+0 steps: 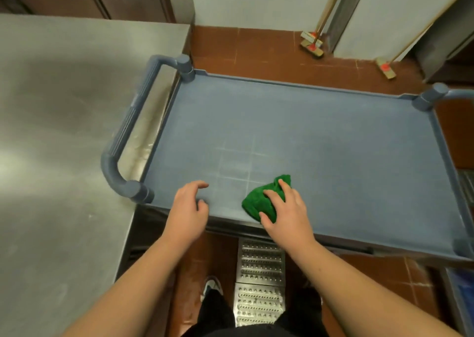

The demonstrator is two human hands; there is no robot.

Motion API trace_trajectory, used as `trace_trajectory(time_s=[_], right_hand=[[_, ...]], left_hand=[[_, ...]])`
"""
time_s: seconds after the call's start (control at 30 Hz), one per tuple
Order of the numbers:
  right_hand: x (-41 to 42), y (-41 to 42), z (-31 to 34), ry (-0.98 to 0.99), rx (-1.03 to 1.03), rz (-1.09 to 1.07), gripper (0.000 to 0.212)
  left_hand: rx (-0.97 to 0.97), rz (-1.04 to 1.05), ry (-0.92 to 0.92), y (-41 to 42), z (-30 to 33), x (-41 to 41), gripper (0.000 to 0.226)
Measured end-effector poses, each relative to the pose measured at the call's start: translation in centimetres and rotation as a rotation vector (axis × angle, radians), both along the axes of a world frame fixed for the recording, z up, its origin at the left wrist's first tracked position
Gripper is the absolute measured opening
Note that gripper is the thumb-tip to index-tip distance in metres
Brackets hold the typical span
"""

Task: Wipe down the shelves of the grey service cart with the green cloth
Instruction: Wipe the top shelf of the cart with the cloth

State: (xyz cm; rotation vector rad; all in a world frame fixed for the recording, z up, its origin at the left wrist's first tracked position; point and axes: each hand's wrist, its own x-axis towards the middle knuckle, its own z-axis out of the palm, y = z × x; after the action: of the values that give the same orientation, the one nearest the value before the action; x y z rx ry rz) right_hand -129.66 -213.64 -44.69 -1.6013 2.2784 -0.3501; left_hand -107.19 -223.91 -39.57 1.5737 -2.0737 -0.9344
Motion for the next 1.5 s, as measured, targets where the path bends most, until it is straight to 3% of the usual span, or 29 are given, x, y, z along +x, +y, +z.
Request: trace_trajectory(time_s=[0.33,0.53,0.73,1.03,1.13,1.33,1.5], right_hand=[[15.9,-10.7,0.9,-0.064,0.033,0.136,0.057],[18.2,-12.6,1.1,-0.05,-0.023,0.207,0.046],[12.2,-9.3,0.5,-0.107,-0.031,-0.041,0.047],[-6.5,1.1,0.4,-0.004,-0.033,-0.476,0.045],[-11.3,4.3,0.6,0.031,-0.037,-0.563,0.048],[-14.0,6.4,-1.0,0.13,0.035,-0.528,0.059],[-14.6,4.4,-1.9,0.154,0.08,-0.529,0.058]], left_hand=[[0.069,0.056,0.083,-1.8,-0.5,8.8,0.042],[0.049,0.048,0.034,-1.6,-1.1,10.5,0.043],[0.0,-0.091,-0.013,-1.3,-0.6,6.9,0.044],[0.017,-0.261,-0.031,0.8,-1.5,-5.0,0.044],[-0.008,-0.304,-0.131,1.1,-2.8,-9.5,0.054],[-0.014,-0.386,-0.586,1.0,-4.9,-14.8,0.079],[0.06,-0.362,-0.686,0.1,-6.1,-15.1,0.077]])
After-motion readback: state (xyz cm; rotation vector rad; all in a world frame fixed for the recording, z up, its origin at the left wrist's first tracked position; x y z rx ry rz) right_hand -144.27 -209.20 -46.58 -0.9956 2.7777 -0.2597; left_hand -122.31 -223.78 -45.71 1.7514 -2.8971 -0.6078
